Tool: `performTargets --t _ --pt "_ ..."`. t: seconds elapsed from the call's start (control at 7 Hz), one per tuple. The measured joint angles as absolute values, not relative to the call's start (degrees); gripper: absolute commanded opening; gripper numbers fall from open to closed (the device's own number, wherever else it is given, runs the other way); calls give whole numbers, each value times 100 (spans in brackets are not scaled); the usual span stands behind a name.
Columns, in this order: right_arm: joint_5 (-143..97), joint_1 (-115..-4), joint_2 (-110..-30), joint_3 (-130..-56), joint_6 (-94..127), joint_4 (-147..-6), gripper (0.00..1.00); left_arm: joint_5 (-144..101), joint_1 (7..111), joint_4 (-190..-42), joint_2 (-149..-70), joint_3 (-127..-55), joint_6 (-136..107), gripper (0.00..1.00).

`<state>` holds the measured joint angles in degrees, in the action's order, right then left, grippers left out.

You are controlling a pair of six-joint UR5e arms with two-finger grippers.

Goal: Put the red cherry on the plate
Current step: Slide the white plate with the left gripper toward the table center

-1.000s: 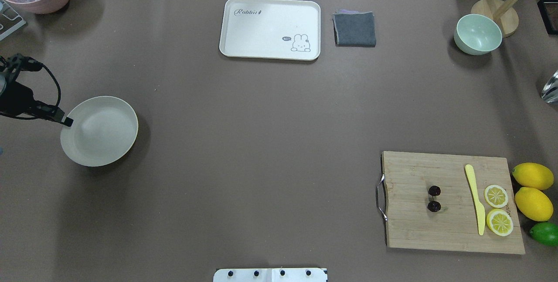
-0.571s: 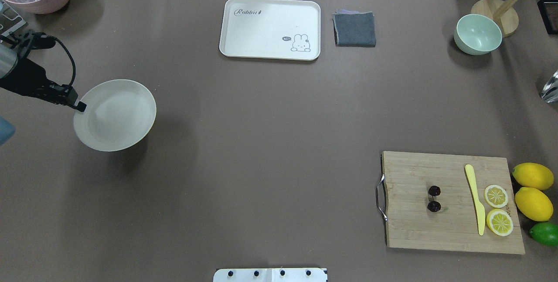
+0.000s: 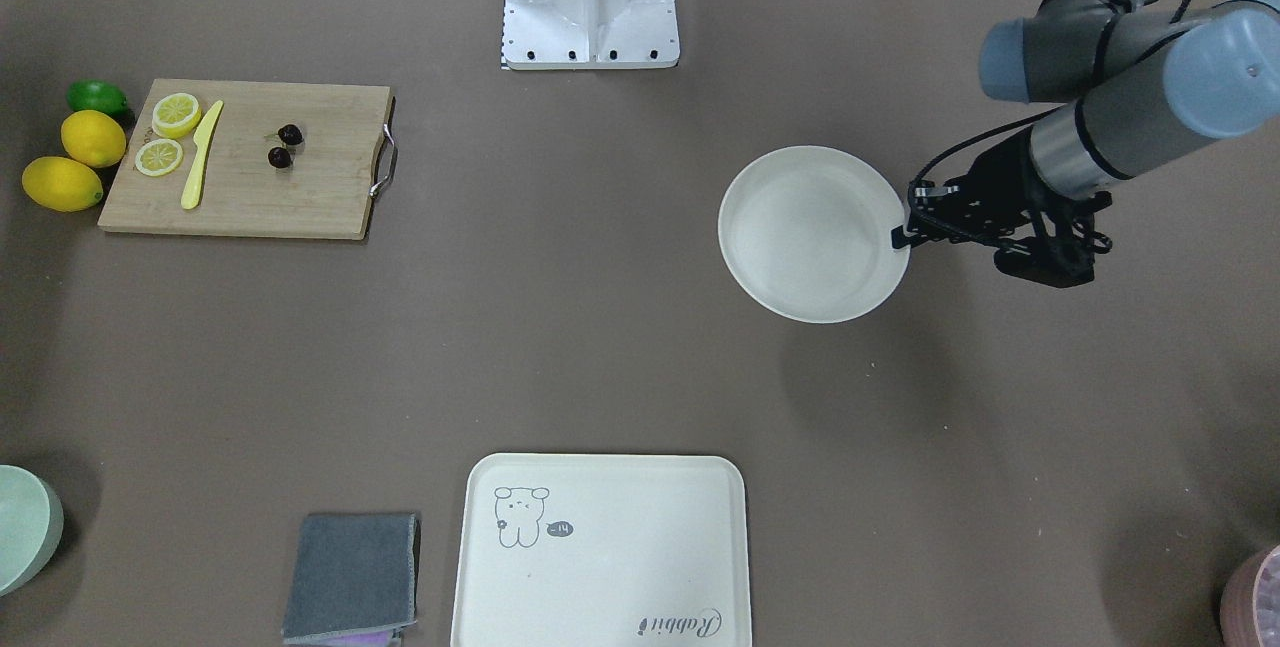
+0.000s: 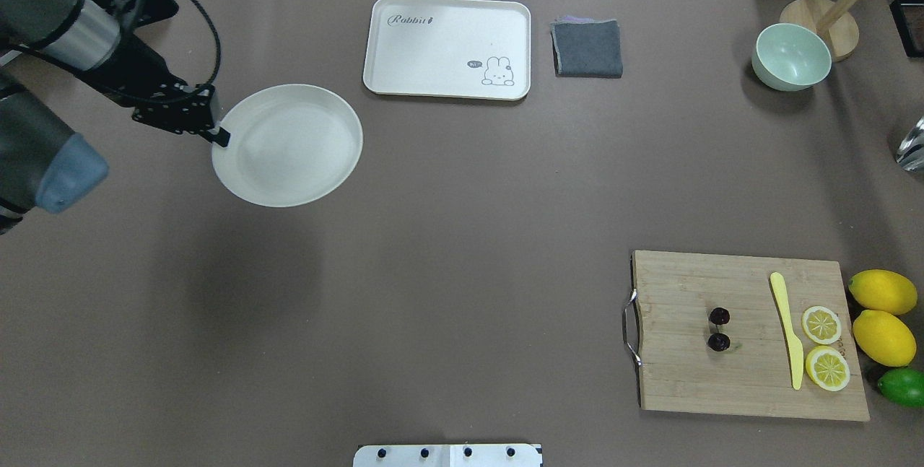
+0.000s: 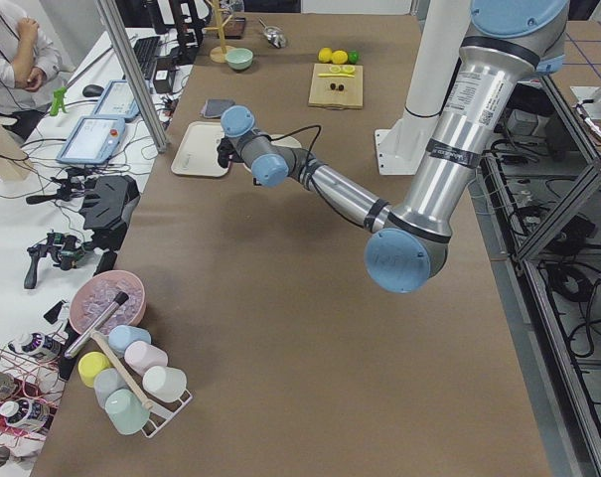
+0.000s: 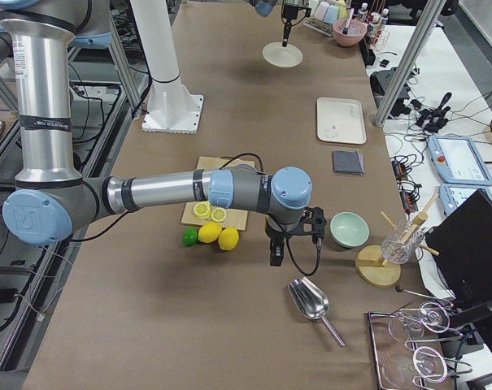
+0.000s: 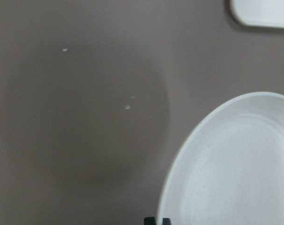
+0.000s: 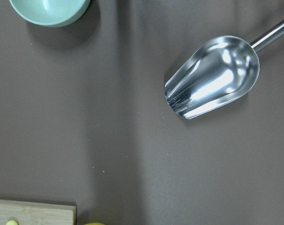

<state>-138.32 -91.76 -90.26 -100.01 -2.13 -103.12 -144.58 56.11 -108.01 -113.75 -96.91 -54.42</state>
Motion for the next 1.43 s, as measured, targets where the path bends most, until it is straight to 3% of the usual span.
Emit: performTargets --t 0.71,1.43 --pt "-13868 -9176 -9036 -10010 -159 -10318 100 -12910 4127 -10803 -12513 -9223 -6813 0" --pt "-13887 -9176 -9063 -10009 -158 -10316 100 -12473 3834 -11989 -12461 -8267 -6867 0"
